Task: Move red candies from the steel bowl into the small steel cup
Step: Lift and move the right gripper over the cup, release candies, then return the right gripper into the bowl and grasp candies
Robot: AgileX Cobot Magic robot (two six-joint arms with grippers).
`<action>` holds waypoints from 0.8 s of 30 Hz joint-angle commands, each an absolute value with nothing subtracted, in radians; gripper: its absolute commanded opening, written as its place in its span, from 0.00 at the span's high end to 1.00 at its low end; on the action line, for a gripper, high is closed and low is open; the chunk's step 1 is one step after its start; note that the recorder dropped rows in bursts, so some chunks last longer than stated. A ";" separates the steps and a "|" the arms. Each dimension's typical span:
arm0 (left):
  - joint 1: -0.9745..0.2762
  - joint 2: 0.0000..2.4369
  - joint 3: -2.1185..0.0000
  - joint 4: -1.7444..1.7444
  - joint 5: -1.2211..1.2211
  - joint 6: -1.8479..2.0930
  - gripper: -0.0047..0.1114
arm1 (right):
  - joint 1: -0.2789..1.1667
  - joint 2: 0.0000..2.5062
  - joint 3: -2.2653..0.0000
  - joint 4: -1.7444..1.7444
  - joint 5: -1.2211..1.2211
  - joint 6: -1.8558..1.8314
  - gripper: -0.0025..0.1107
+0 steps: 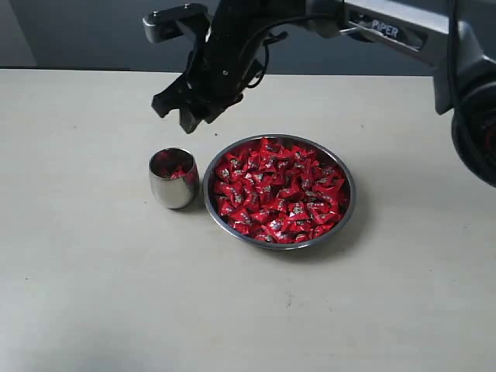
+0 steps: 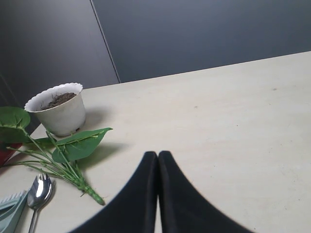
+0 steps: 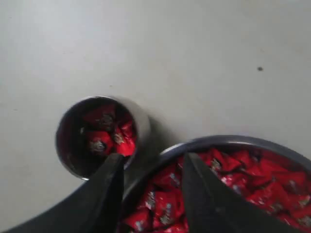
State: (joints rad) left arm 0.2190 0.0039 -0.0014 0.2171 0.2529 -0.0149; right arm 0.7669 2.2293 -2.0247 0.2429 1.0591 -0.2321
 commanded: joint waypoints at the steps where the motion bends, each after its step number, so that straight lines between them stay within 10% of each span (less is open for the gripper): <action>1: 0.216 0.000 0.000 0.222 0.240 -0.019 0.96 | 0.703 2.226 -2.029 0.209 1.111 -0.197 0.63; 24: 0.216 0.000 0.000 0.222 0.240 -0.019 0.96 | 0.593 2.280 -1.816 0.210 0.983 -0.107 0.55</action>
State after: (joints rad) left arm 0.2190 0.0039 -0.0014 0.2171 0.2529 -0.0149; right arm 0.6035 2.2639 -1.8222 0.2124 0.9993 -0.1284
